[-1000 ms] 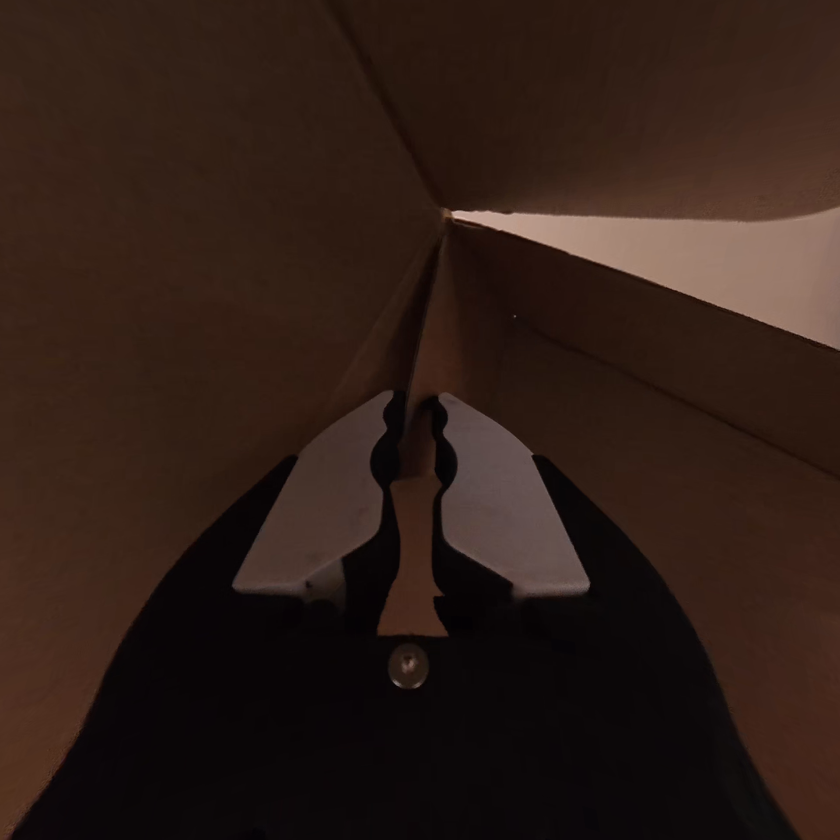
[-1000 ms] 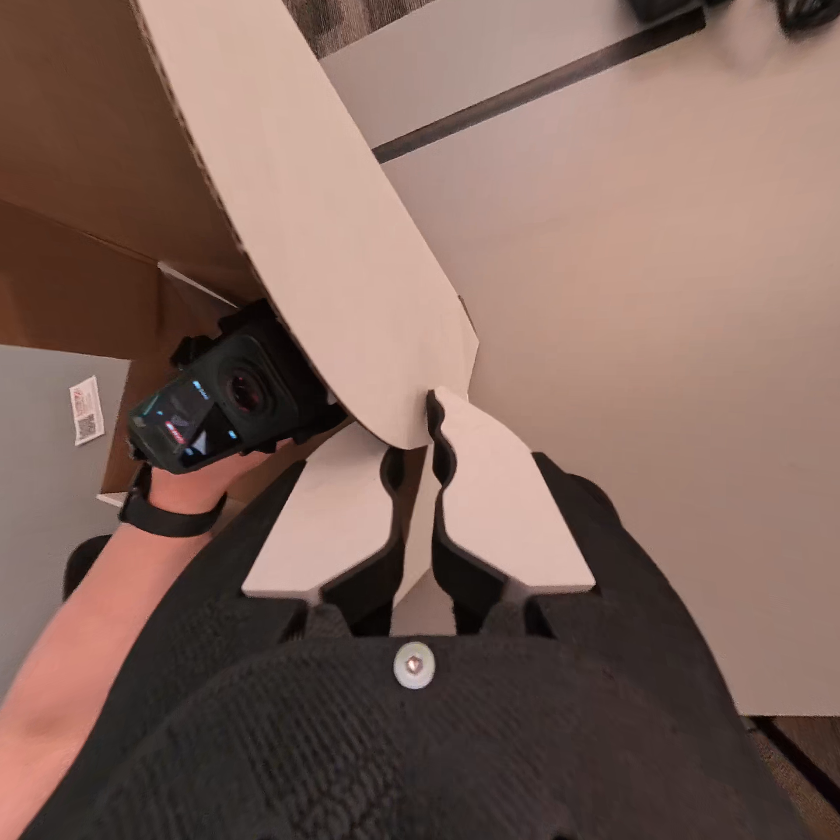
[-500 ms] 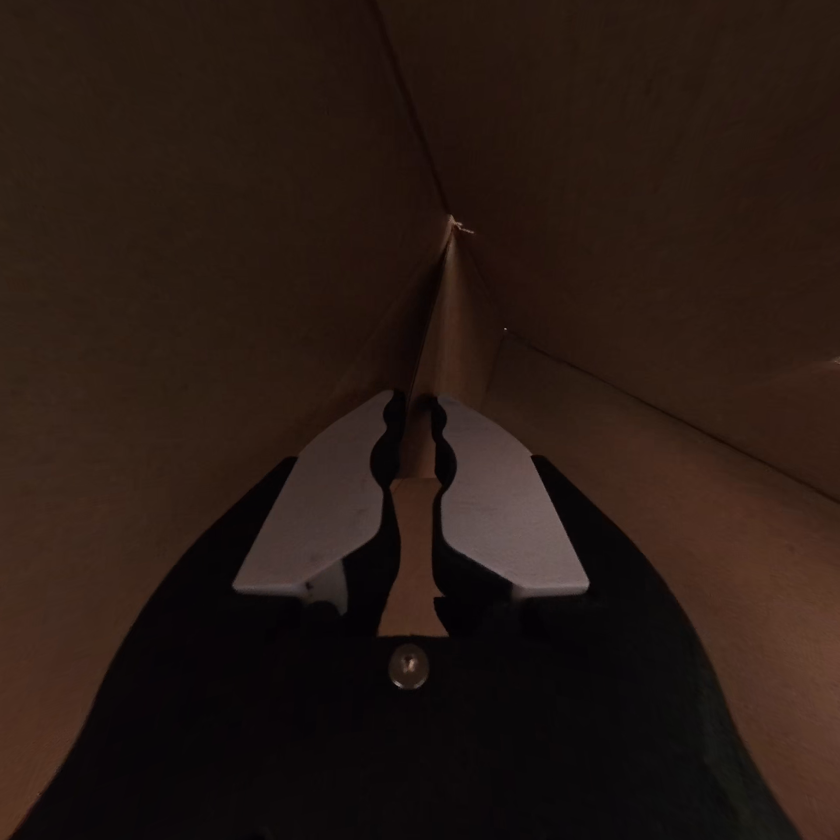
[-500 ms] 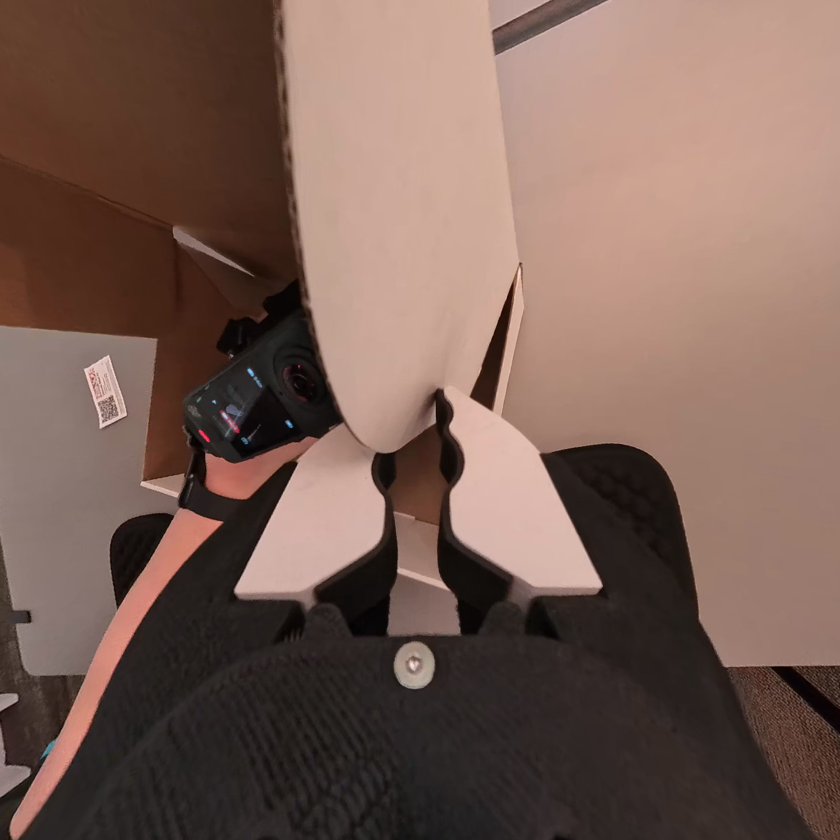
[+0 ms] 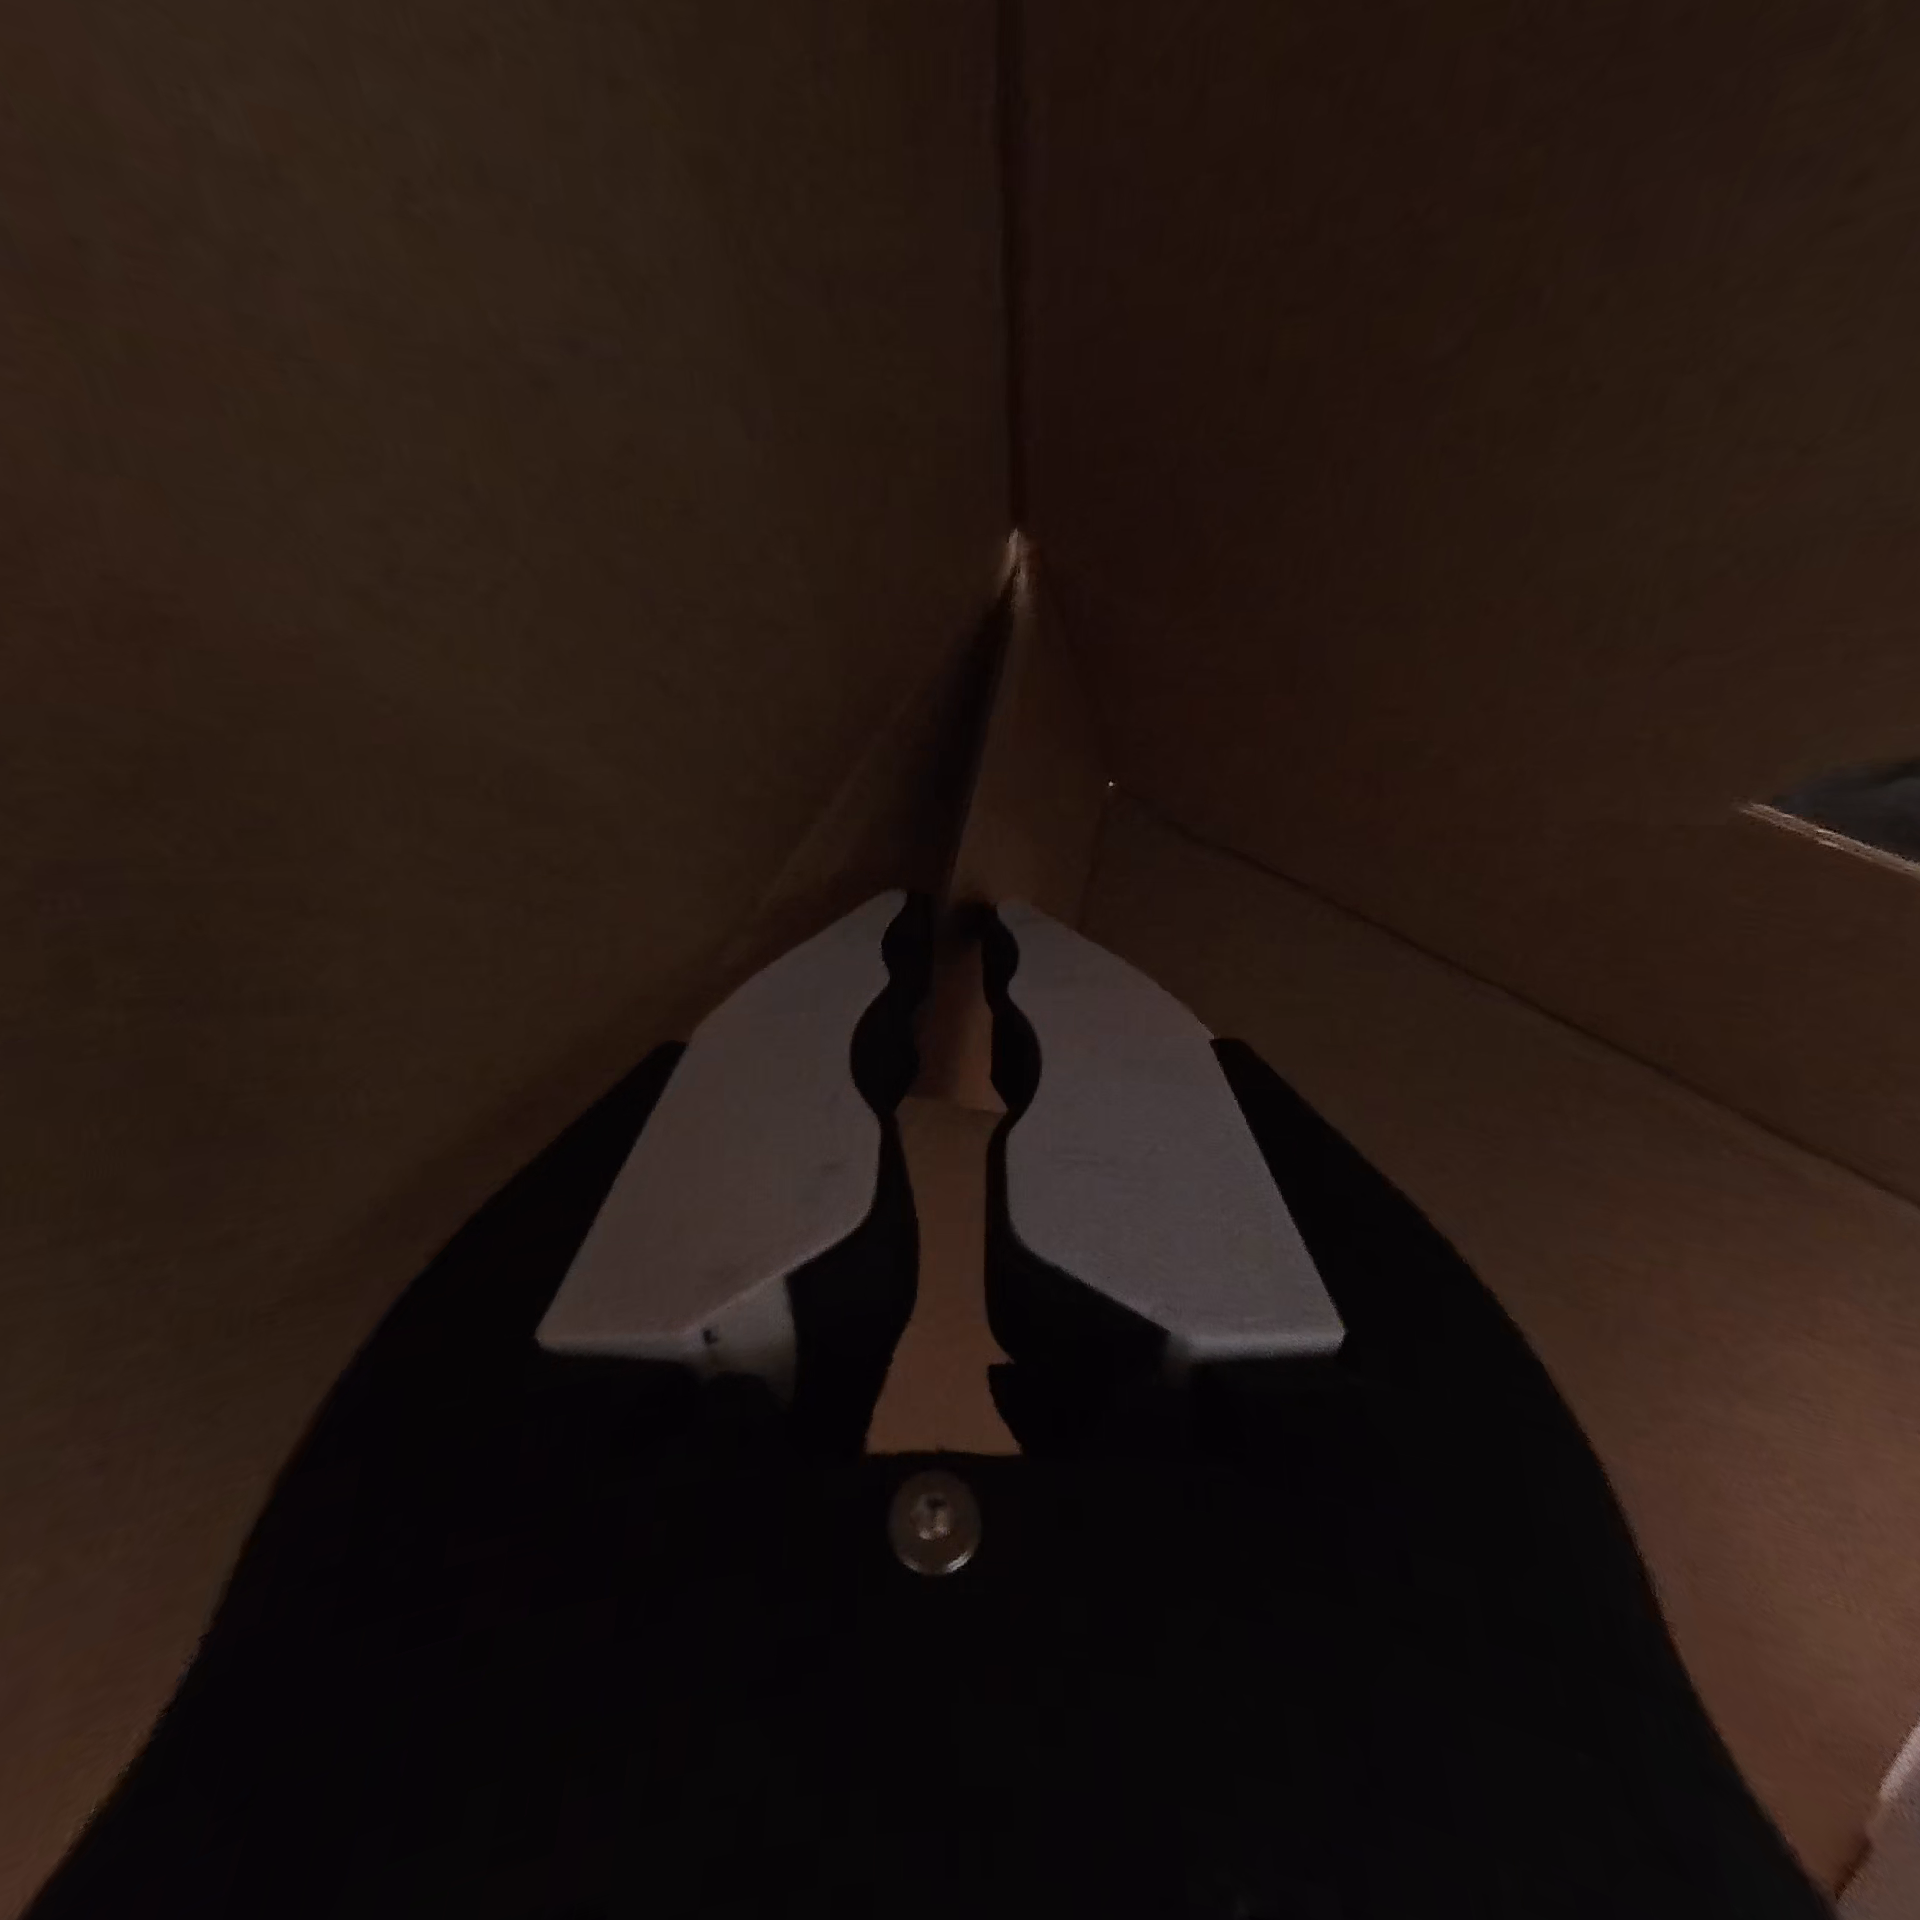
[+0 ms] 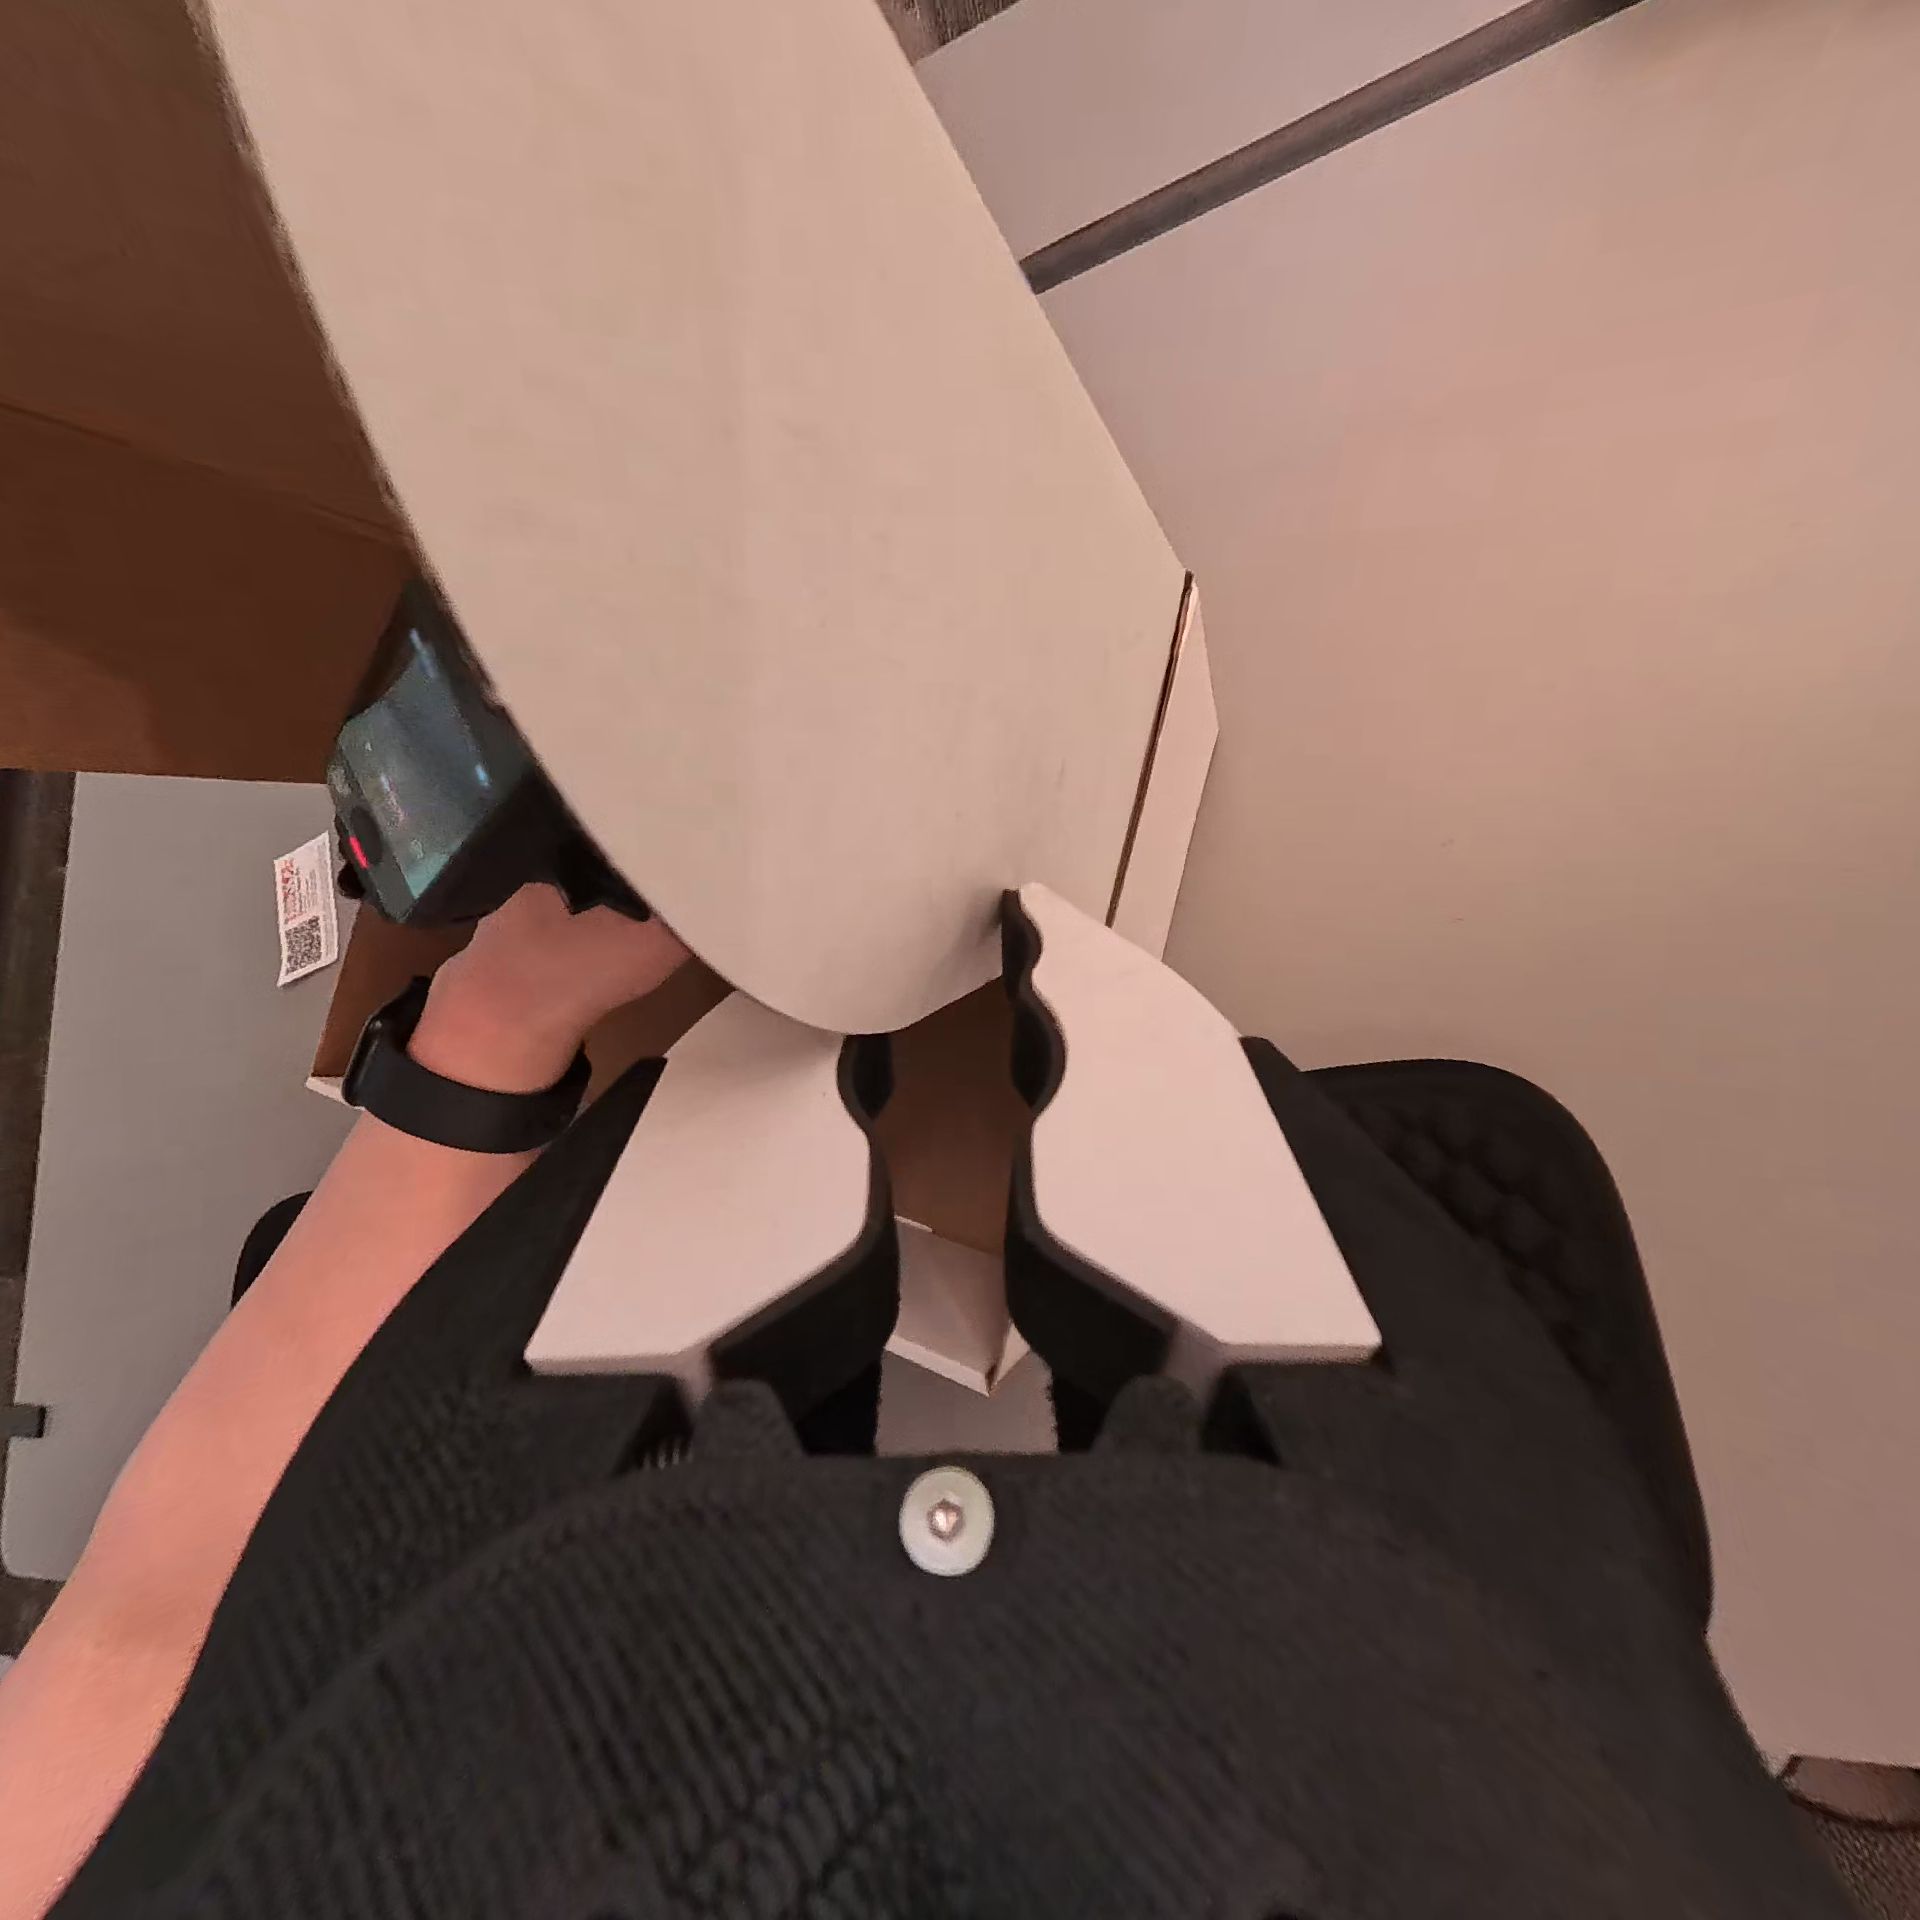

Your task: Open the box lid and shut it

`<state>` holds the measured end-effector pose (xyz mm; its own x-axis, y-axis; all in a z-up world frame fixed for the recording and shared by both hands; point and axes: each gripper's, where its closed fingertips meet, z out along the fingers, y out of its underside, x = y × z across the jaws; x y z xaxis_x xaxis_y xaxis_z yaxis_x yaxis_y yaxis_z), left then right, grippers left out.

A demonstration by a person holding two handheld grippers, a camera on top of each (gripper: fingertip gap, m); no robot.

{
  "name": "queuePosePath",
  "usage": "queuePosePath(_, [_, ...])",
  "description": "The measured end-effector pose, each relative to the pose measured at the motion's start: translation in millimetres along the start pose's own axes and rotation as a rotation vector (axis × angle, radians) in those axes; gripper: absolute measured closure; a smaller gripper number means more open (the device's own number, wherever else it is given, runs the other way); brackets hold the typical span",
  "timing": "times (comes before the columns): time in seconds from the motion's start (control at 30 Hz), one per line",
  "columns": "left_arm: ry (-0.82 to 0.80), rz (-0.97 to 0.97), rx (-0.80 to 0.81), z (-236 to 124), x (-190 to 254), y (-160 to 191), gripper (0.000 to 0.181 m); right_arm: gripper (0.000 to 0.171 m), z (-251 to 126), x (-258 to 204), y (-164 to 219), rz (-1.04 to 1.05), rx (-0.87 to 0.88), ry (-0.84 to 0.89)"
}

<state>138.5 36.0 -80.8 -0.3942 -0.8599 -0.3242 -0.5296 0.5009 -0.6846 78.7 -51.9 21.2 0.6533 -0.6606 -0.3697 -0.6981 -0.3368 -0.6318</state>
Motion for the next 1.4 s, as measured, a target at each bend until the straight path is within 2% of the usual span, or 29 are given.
queuePosePath(0.27, [-0.054,0.006,0.017,-5,-11,-3,0.172,0.151,6,6,13,-0.029,0.064,0.014])
queuePosePath(0.33, [-0.086,0.031,0.052,-17,-16,-10,0.175,0.151,8,9,15,-0.019,0.082,0.006])
queuePosePath(0.5, [-0.084,0.051,0.192,-63,-4,-38,0.167,0.151,10,10,18,-0.017,0.088,-0.004])
queuePosePath(0.67, [-0.118,-0.013,0.314,-140,32,-43,0.163,0.151,13,10,23,-0.075,0.081,0.029])
queuePosePath(0.77, [-0.349,-0.079,0.436,-217,12,-30,0.164,0.151,16,12,29,-0.087,0.066,0.030])
queuePosePath(0.87, [-0.541,-0.187,0.522,-290,-20,-6,0.145,0.151,15,13,31,-0.080,0.083,0.018])
queuePosePath(0.97, [-0.733,-0.301,0.495,-339,-61,26,0.123,0.150,15,13,35,-0.081,0.097,0.013])
queuePosePath(1.03, [-0.744,-0.374,0.445,-342,-75,49,0.113,0.150,16,13,39,-0.087,0.102,0.011])
queuePosePath(1.1, [-0.675,-0.455,0.372,-324,-82,71,0.108,0.150,17,13,42,-0.105,0.103,0.015])
queuePosePath(1.2, [-0.561,-0.542,0.303,-292,-86,95,0.112,0.150,18,13,45,-0.133,0.111,0.012])
queuePosePath(1.33, [-0.332,-0.624,0.286,-260,-69,96,0.116,0.147,19,12,51,-0.175,0.124,-0.020])
queuePosePath(1.4, [-0.337,-0.565,0.230,-252,-66,100,0.119,0.143,18,8,56,-0.169,0.124,-0.078])
